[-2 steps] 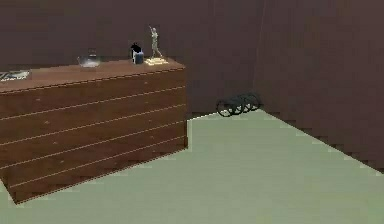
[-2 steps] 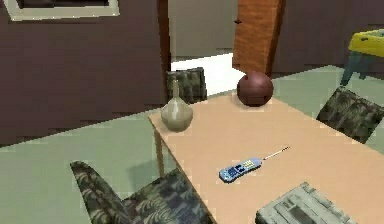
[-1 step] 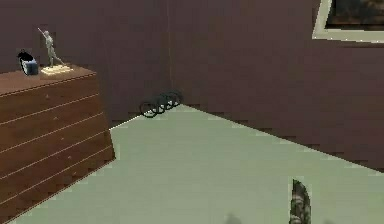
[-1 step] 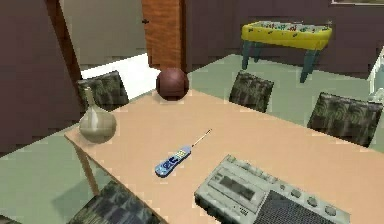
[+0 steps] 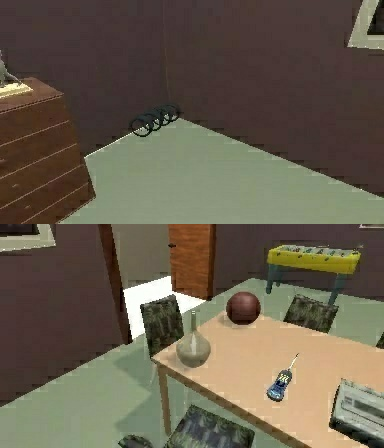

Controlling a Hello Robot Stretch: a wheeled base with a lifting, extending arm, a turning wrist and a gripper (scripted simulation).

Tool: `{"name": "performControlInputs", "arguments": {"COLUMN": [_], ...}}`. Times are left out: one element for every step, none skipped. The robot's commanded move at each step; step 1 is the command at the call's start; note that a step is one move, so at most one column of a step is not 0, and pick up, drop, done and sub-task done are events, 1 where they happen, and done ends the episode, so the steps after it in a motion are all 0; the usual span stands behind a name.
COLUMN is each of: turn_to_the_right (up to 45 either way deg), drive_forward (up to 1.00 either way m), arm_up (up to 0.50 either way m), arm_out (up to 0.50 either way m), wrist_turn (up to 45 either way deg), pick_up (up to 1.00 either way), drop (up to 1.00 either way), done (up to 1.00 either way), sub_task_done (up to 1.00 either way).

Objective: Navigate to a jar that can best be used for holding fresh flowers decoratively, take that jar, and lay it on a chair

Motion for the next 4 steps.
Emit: {"name": "performControlInputs", "arguments": {"turn_to_the_right": [15.0, 0.0, 0.0, 0.0], "drive_forward": [0.00, 0.10, 0.00, 0.00], "arm_up": [0.00, 0.00, 0.50, 0.38], "arm_out": [0.00, 0.00, 0.00, 0.00], "wrist_turn": [0.0, 0.0, 0.0, 0.0], "pick_up": [0.00, 0.00, 0.00, 0.00], "drop": [0.00, 0.00, 0.00, 0.00], "done": [0.00, 0.00, 0.00, 0.00], "sub_task_done": [0.00, 0.00, 0.00, 0.00]}}
